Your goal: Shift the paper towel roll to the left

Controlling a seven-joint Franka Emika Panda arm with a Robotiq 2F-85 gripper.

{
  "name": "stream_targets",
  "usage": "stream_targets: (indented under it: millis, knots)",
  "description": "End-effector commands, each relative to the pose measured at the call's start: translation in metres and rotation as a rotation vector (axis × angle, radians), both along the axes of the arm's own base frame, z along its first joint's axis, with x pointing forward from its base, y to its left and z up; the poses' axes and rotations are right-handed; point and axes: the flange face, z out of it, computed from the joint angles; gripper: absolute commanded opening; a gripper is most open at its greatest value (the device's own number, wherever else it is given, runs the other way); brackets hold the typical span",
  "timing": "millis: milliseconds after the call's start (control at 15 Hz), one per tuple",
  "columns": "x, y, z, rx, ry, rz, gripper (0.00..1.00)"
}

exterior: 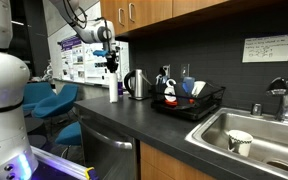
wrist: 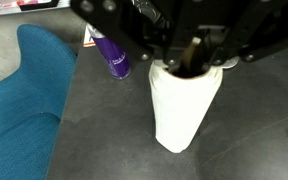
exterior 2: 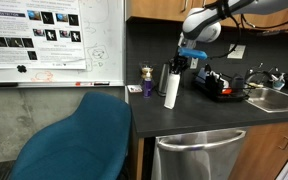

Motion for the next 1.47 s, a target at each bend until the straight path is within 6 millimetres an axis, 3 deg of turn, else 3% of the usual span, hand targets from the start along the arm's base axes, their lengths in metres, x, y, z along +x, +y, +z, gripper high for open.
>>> stream_targets:
  millis: [0, 333, 667, 733, 1200, 1267, 1400]
  knots:
    - [0.022, 0.010, -0.004, -0.016, 0.034, -0.039, 0.48]
    - [0.032, 0.021, -0.011, -0.048, 0.049, -0.052, 0.48]
    - [0.029, 0.024, -0.011, -0.059, 0.039, -0.036, 0.48]
    - [0.029, 0.024, -0.011, -0.059, 0.040, -0.036, 0.23]
    - [0.030, 0.023, -0.013, -0.059, 0.042, -0.038, 0.23]
    - [0.030, 0.023, -0.013, -0.059, 0.042, -0.038, 0.48]
    - [0.029, 0.023, -0.013, -0.060, 0.043, -0.038, 0.48]
